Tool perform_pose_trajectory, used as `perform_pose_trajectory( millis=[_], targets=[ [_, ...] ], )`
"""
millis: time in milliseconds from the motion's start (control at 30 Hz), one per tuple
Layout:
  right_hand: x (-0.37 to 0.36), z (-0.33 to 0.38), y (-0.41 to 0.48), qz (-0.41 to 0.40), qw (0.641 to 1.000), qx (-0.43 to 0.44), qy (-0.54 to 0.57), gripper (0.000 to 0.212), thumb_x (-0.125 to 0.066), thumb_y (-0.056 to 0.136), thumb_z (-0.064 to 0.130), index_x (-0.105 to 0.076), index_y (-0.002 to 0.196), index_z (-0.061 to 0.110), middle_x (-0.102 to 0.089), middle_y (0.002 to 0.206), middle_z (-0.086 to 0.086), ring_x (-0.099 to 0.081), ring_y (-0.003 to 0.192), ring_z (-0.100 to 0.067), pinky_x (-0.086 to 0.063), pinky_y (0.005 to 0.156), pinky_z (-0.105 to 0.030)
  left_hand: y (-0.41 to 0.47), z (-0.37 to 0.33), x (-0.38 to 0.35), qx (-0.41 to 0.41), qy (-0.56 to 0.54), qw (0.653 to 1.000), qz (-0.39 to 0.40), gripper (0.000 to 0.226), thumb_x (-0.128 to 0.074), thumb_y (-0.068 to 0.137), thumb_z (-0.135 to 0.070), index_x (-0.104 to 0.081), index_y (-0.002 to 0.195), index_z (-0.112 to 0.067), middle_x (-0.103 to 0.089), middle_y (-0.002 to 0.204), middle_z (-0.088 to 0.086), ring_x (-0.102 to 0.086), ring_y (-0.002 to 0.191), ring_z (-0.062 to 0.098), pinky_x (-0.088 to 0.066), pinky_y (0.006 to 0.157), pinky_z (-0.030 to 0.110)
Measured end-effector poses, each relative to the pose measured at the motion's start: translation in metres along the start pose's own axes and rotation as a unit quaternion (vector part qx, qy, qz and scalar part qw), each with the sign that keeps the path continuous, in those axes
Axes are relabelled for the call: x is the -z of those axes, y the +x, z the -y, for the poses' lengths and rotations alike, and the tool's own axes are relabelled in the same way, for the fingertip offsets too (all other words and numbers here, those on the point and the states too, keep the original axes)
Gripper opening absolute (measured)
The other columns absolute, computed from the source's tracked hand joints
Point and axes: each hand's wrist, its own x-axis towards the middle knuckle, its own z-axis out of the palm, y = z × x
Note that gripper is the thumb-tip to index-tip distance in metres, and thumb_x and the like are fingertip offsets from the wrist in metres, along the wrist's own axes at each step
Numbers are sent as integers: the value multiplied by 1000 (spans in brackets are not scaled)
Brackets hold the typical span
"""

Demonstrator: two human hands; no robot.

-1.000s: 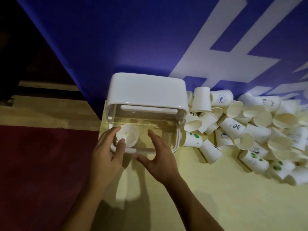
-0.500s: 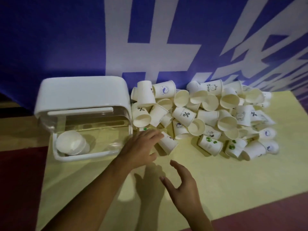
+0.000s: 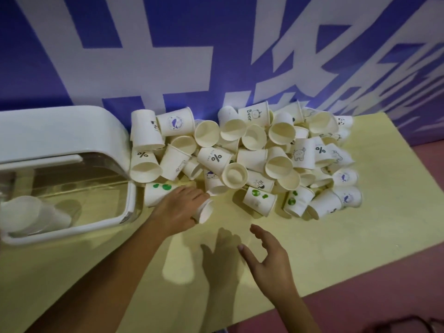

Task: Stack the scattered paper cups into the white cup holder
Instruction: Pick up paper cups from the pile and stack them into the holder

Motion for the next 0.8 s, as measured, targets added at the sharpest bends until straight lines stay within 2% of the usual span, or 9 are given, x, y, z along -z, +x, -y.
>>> perform_pose_trajectory(
  millis=[100,200,267,333,400,500,600,700,800],
  targets=[
    [10,-7,14,-23,998,-38,44,59,-75,89,51,-59,141,30,-63,129,20,-58,119,-1,-48,96,-23,-7,-23,8,134,-147,977,-70,65,-87,72,-38,-58,128,-22,-67,120,-6,-65,109,20,-48,88,35],
    [18,-13,30,-57,991,-74,99,61,-78,88,46,-58,141,23,-65,124,13,-61,111,-3,-49,83,-21,-20,-52,25,280,-313,891,-172,76,-92,72,-46,-53,136,-31,-62,126,-19,-57,109,4,-47,87,30],
    [24,-17,42,-79,986,-88,117,70,-80,86,46,-54,145,20,-63,123,10,-60,104,-2,-49,76,-21,-29,-72,37,318,-400,835,-202,75,-92,69,-48,-53,132,-38,-62,123,-25,-58,110,-2,-47,89,27],
    [30,-22,57,-84,985,-96,119,76,-84,84,43,-50,147,18,-58,123,6,-60,97,-4,-49,72,-24,-38,-89,48,325,-440,807,-221,73,-89,67,-54,-54,130,-39,-64,122,-26,-59,115,-2,-48,92,28],
    [31,-28,74,-64,987,-101,106,80,-88,79,40,-49,146,18,-56,126,3,-62,95,-13,-54,78,-33,-46,-102,57,330,-455,795,-229,76,-87,65,-57,-53,132,-41,-63,124,-28,-60,118,1,-49,93,29],
    [27,-39,96,-40,992,-88,81,81,-96,67,44,-53,134,27,-64,126,4,-67,107,-21,-59,90,-46,-55,-115,63,336,-460,788,-232,76,-86,64,-57,-51,131,-48,-61,124,-33,-59,118,-2,-49,92,27],
    [21,-45,110,-33,994,-66,77,71,-96,66,36,-56,125,32,-67,117,6,-67,107,-17,-60,88,-43,-65,-123,63,348,-470,774,-243,77,-88,68,-63,-51,134,-47,-62,125,-33,-59,119,-4,-47,92,25],
    [14,-44,115,-39,994,-57,84,77,-92,64,45,-59,132,29,-66,117,-3,-68,103,-17,-62,84,-42,-76,-127,60,359,-476,763,-250,80,-77,69,-69,-50,140,-44,-63,130,-28,-59,123,-2,-46,93,23],
    [11,-44,117,-49,992,-57,101,70,-93,73,34,-59,134,25,-68,113,-3,-69,100,-18,-62,81,-41,-83,-129,60,361,-483,756,-255,75,-73,72,-68,-50,140,-43,-64,132,-25,-61,124,2,-47,95,26]
  ],
)
